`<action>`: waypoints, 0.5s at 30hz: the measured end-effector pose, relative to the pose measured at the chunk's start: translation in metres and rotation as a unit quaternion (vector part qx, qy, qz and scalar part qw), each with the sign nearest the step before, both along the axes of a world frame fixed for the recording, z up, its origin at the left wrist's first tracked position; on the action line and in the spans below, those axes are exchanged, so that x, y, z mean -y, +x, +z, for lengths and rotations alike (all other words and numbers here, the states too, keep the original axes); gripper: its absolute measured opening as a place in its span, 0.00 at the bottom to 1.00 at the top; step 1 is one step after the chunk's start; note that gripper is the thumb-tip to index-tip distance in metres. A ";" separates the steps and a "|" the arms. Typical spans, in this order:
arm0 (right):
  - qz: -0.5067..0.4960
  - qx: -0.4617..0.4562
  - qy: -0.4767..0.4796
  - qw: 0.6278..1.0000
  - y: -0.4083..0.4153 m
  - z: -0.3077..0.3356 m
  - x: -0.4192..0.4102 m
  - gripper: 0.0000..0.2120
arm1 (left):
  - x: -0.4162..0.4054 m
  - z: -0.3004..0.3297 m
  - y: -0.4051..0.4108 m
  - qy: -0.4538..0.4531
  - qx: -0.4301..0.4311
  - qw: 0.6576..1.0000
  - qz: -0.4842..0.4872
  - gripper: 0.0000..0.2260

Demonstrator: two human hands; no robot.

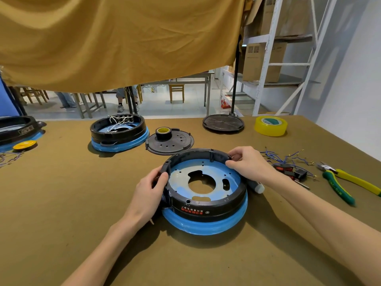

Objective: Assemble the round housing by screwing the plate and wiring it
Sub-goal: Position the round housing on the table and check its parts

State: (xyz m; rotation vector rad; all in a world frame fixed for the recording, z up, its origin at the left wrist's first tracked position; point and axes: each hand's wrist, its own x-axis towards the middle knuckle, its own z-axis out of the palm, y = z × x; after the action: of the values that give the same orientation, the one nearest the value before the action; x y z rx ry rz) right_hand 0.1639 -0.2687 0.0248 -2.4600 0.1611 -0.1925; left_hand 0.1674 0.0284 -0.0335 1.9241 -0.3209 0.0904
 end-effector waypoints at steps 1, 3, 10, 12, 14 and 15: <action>-0.002 -0.005 -0.018 1.000 -0.004 0.000 0.001 0.12 | 0.000 0.000 0.001 -0.006 -0.016 0.999 -0.028 0.21; -0.008 -0.017 -0.052 0.998 -0.011 0.002 0.002 0.08 | 0.000 0.003 0.006 -0.020 -0.038 0.997 -0.070 0.15; -0.023 -0.067 -0.088 0.994 -0.018 0.004 0.008 0.14 | 0.011 0.014 0.022 -0.069 -0.045 0.997 -0.008 0.08; -0.014 -0.068 -0.076 0.995 -0.017 0.002 0.008 0.16 | 0.008 0.013 0.021 -0.061 -0.059 0.996 0.016 0.11; 0.004 -0.070 -0.047 0.996 -0.014 0.003 0.004 0.17 | 0.002 0.012 0.018 -0.054 -0.078 0.995 0.005 0.13; 0.012 -0.069 -0.039 0.997 -0.012 0.002 0.002 0.16 | 0.000 0.012 0.016 -0.052 -0.088 0.995 -0.010 0.12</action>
State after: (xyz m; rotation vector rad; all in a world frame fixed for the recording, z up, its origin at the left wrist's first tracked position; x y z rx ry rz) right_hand 0.1517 -0.2704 0.0271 -2.5516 0.1853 -0.0188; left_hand 0.1835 0.0289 -0.0218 1.8099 -0.2134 -0.0740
